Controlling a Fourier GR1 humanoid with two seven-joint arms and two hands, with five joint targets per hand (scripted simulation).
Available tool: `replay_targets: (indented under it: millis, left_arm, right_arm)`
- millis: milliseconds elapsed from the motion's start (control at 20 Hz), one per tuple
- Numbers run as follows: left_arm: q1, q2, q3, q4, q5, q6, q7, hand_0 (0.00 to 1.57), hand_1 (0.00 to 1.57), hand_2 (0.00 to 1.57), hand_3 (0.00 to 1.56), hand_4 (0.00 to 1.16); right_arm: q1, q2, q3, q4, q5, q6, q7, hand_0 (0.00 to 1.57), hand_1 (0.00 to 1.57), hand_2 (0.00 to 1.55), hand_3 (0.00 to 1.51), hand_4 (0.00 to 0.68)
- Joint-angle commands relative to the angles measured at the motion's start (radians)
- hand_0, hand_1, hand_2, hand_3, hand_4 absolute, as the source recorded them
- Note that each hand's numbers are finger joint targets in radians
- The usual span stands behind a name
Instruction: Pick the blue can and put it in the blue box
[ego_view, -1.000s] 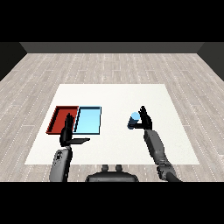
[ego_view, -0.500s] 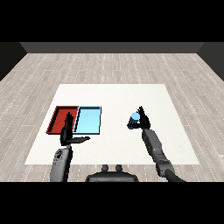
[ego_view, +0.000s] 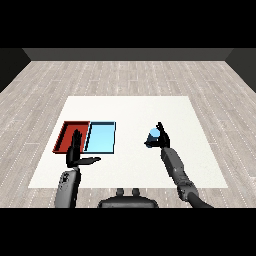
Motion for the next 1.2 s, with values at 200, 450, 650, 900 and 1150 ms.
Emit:
replay_targets:
  millis: [200, 450, 650, 900, 1150]
  left_arm:
    - [0.019, 0.001, -0.006, -0.058, 0.014, -0.013, 0.041, 0.00, 0.00, 0.00, 0.00, 0.00]
    - [0.067, 0.004, -0.014, -0.125, 0.034, -0.031, 0.061, 0.00, 0.00, 0.00, 0.00, 0.00]
    - [-0.010, -0.010, 0.001, 0.010, 0.005, 0.001, 0.016, 0.00, 0.00, 0.00, 0.00, 0.00]
    - [0.015, -0.047, -0.057, -0.035, -0.048, 0.038, 0.006, 0.00, 0.00, 0.00, 0.00, 0.00]
    - [0.024, -0.007, -0.023, -0.051, -0.002, -0.016, 0.011, 0.00, 0.00, 0.00, 0.00, 0.00]
  right_arm:
    - [-0.050, 0.016, -0.020, 0.059, -0.022, -0.033, -0.004, 0.00, 0.00, 0.00, 0.00, 0.000]
    - [-0.128, 0.005, -0.027, 0.117, 0.014, -0.186, 0.049, 1.38, 1.38, 1.41, 1.39, 0.417]
    - [-0.093, -0.056, -0.027, 0.179, 0.031, -0.144, 0.005, 1.47, 1.47, 1.46, 1.44, 0.554]
    - [-0.103, 0.046, 0.007, 0.140, 0.055, -0.234, -0.047, 1.43, 1.43, 1.44, 1.37, 0.504]
    - [-0.106, 0.030, 0.046, 0.046, 0.086, -0.252, -0.049, 1.47, 1.47, 1.47, 1.36, 0.470]
